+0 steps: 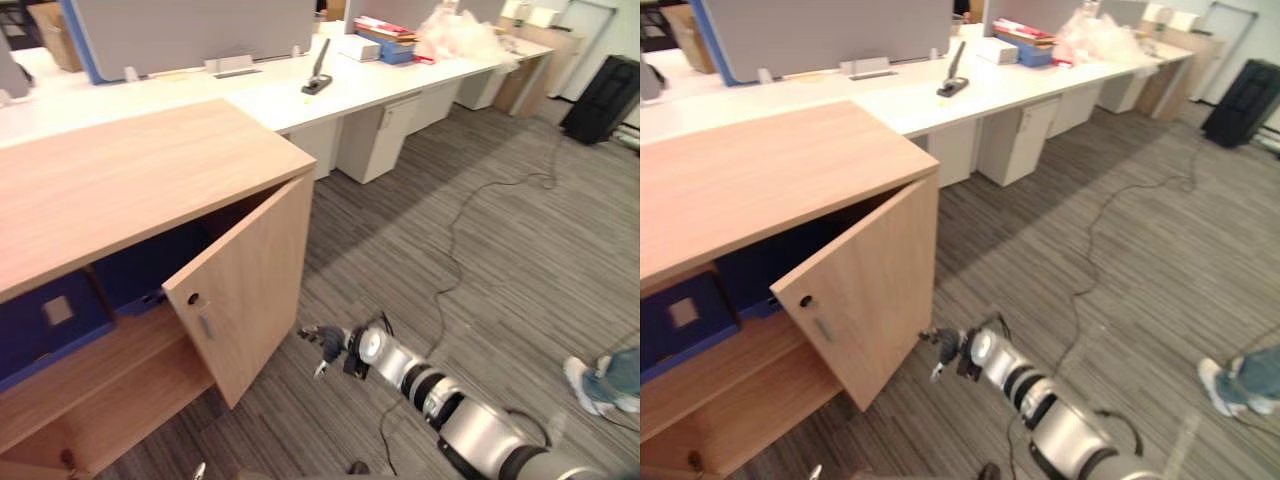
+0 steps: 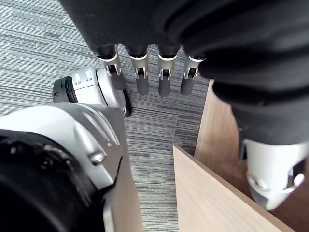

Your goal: Walk over to the cabinet, pick up the folder, carry it to the office cabinet, place the folder inside the office cabinet, then close the office cabinet door

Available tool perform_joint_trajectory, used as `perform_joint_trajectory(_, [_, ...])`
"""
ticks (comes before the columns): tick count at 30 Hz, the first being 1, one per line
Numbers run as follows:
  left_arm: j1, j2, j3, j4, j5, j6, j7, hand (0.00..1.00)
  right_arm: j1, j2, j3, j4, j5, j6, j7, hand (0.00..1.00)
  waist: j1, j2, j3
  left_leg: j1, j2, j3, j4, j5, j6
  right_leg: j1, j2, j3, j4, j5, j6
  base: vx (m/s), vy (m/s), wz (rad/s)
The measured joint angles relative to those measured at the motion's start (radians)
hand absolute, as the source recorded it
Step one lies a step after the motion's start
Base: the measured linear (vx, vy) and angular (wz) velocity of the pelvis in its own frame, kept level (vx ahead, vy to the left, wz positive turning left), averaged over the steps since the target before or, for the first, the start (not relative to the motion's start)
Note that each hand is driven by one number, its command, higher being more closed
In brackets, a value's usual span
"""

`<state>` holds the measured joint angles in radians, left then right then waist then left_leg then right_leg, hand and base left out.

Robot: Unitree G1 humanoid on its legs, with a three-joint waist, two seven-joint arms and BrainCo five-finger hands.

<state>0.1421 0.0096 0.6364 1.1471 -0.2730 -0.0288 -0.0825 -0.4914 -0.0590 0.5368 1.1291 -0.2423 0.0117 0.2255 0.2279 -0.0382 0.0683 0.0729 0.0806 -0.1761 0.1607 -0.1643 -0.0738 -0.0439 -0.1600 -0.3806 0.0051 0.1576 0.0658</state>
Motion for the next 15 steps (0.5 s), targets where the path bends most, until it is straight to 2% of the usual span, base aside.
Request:
perform_joint_trajectory(1, [0.000,-0.006,-0.001,0.000,0.005,0.000,0.000,0.00,0.058,0.001,-0.095,0.043,-0.019,0.008,-0.030,0.00,-0.012,0.017,0.015,0.003,-0.026,-0.042,0.018,0.003,0.002,-0.001,-0.044,-0.021,0.087,-0.041,0.016,0.11,0.201,1.01])
perform_joint_trajectory(2, [0.004,-0.002,-0.002,0.002,0.034,0.002,0.000,0.00,0.128,0.000,-0.204,0.067,-0.020,0.018,-0.059,0.00,-0.021,0.022,0.024,0.013,-0.050,-0.087,0.027,0.004,0.006,0.000,-0.076,-0.001,0.167,-0.080,0.010,0.11,0.180,1.10])
perform_joint_trajectory(3, [0.004,0.003,-0.006,0.003,0.047,0.003,0.000,0.00,0.167,0.003,-0.255,0.071,-0.019,0.023,-0.069,0.00,-0.024,0.022,0.028,0.015,-0.059,-0.111,0.032,0.004,0.007,0.002,-0.085,0.037,0.196,-0.096,0.004,0.10,0.104,1.26])
perform_joint_trajectory(4, [0.003,0.018,-0.031,0.002,0.069,0.004,0.001,0.00,0.234,0.008,-0.357,0.088,-0.017,0.030,-0.081,0.00,-0.033,0.023,0.035,0.012,-0.073,-0.170,0.043,0.004,0.008,0.007,-0.085,0.156,0.234,-0.123,-0.014,0.06,0.041,1.46])
perform_joint_trajectory(5, [0.004,0.037,-0.053,0.001,0.085,0.004,0.001,0.00,0.294,0.019,-0.451,0.096,-0.013,0.036,-0.095,0.00,-0.047,0.008,0.036,-0.008,-0.091,-0.230,0.057,0.005,0.009,0.008,-0.072,0.287,0.255,-0.194,-0.017,0.06,0.003,1.54])
perform_joint_trajectory(6, [0.004,0.047,-0.061,-0.001,0.086,0.004,0.001,0.00,0.321,0.027,-0.491,0.099,-0.012,0.036,-0.103,0.00,-0.055,-0.008,0.035,-0.026,-0.103,-0.260,0.064,0.004,0.009,0.007,-0.063,0.346,0.257,-0.230,-0.013,0.06,-0.154,1.55])
perform_joint_trajectory(7, [0.006,0.057,-0.061,-0.014,0.093,0.005,0.001,0.00,0.363,0.036,-0.557,0.102,-0.004,0.039,-0.117,0.00,-0.069,-0.031,0.026,-0.076,-0.134,-0.309,0.086,-0.006,0.008,-0.005,-0.062,0.429,0.251,-0.303,0.006,0.08,-0.231,1.31])
perform_joint_trajectory(8, [0.001,0.054,-0.062,-0.021,0.113,0.005,0.002,0.00,0.391,0.035,-0.576,0.101,0.015,0.043,-0.133,0.00,-0.081,-0.034,0.024,-0.110,-0.146,-0.344,0.112,-0.014,0.003,-0.011,-0.053,0.448,0.254,-0.338,0.052,0.10,-0.256,1.13])
perform_joint_trajectory(10, [0.005,0.040,-0.063,-0.021,0.120,0.010,0.005,0.00,0.432,0.030,-0.590,0.074,0.043,0.037,-0.157,0.00,-0.084,-0.007,0.027,-0.118,-0.131,-0.379,0.118,-0.017,-0.010,-0.007,-0.036,0.415,0.260,-0.345,0.071,0.13,-0.179,0.57])
perform_joint_trajectory(12, [-0.001,0.029,-0.071,-0.033,0.119,0.015,0.013,0.00,0.458,0.027,-0.597,0.053,0.083,0.039,-0.177,0.00,-0.101,0.006,0.008,-0.124,-0.110,-0.401,0.109,-0.013,-0.021,0.015,-0.023,0.362,0.246,-0.343,0.079,0.15,-0.194,0.62])
perform_joint_trajectory(15, [-0.007,0.013,-0.087,-0.080,0.106,0.010,0.016,0.00,0.493,0.029,-0.648,0.047,0.144,0.037,-0.201,0.00,-0.112,0.005,-0.030,-0.123,-0.075,-0.417,0.074,0.000,-0.041,0.059,0.000,0.303,0.198,-0.336,0.069,0.15,-0.186,0.52])
